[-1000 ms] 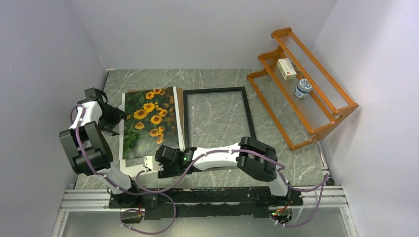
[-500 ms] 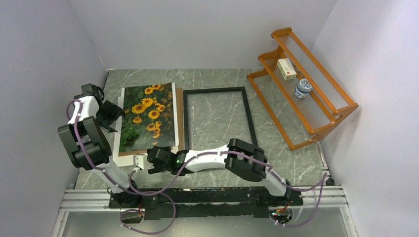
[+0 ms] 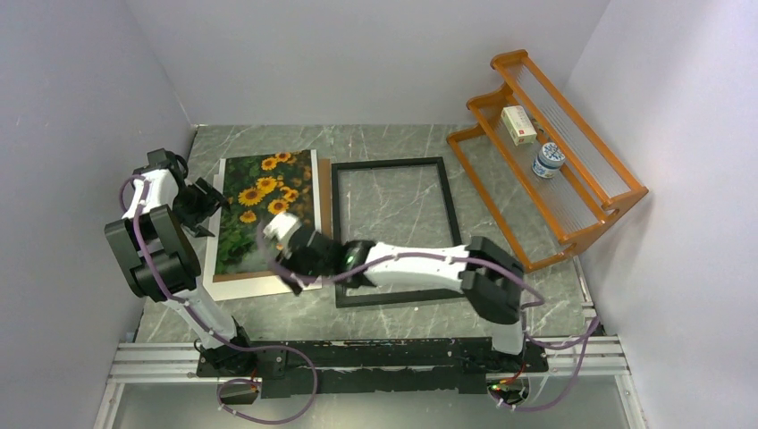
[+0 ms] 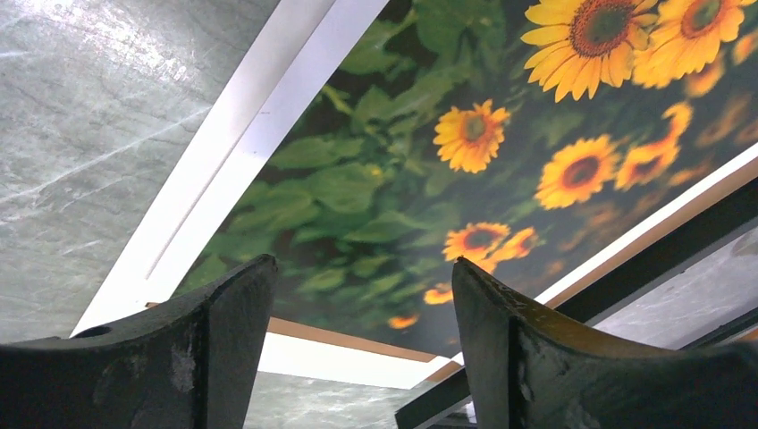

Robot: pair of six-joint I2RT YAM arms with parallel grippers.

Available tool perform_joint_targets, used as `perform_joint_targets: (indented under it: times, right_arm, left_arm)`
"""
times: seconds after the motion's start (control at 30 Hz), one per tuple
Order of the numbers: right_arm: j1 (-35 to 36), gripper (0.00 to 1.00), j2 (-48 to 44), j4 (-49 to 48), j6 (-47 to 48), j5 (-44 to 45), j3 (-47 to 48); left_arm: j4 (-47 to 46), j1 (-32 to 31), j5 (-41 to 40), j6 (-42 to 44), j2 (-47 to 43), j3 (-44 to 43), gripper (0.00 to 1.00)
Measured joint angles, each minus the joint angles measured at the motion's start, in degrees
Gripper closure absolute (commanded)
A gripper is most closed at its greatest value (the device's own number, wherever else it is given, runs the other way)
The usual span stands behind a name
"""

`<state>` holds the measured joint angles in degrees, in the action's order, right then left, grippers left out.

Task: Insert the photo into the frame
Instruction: Adjust the photo frame item at the center of the board.

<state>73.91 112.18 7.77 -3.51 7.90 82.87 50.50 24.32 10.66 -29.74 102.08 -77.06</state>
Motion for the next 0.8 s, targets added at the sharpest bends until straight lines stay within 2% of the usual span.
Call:
perform_joint_targets:
  times: [0.1,0.23,0.37,0.43,0.63,0.73,0.8]
  right_arm:
    - [-6.34,0.27,-5.07,1.38,-16.02,-1.66,-2.67]
    - [-14.8,0.26,-7.13,4.57,-34.12,-1.88,-5.62]
    - [-15.41,0.27,-3.85,9.68,-45.72,-1.11,-4.7]
    - [-14.12,0.29,-2.58,11.08,-49.51,-1.18,-4.7]
    - [-11.39,0.51,-1.84,13.25,-55.19,0.63,-4.44]
    - [-10.12,0.52,-0.79,14.4,-56.46,2.71,-2.43]
    - [-9.38,0.49,0.63,15.72,-57.07,4.24,0.13]
  left_arm:
    - [0.52,0.0,-0.02,1.33,-0.02,0.0,0.15]
    - [-0.72,0.0,0.66,1.9,-0.87,2.47,0.14]
    - [-1.44,-0.02,2.16,1.7,-3.23,8.59,0.19]
    - [-1.99,-0.02,2.47,1.38,-4.63,12.2,0.21]
    - [-2.27,-0.02,1.16,-1.05,-9.73,18.84,0.27]
    - [-2.49,-0.02,0.5,-2.49,-12.31,19.63,0.28]
    - [-2.91,-0.02,-0.09,-3.1,-13.0,19.63,0.29]
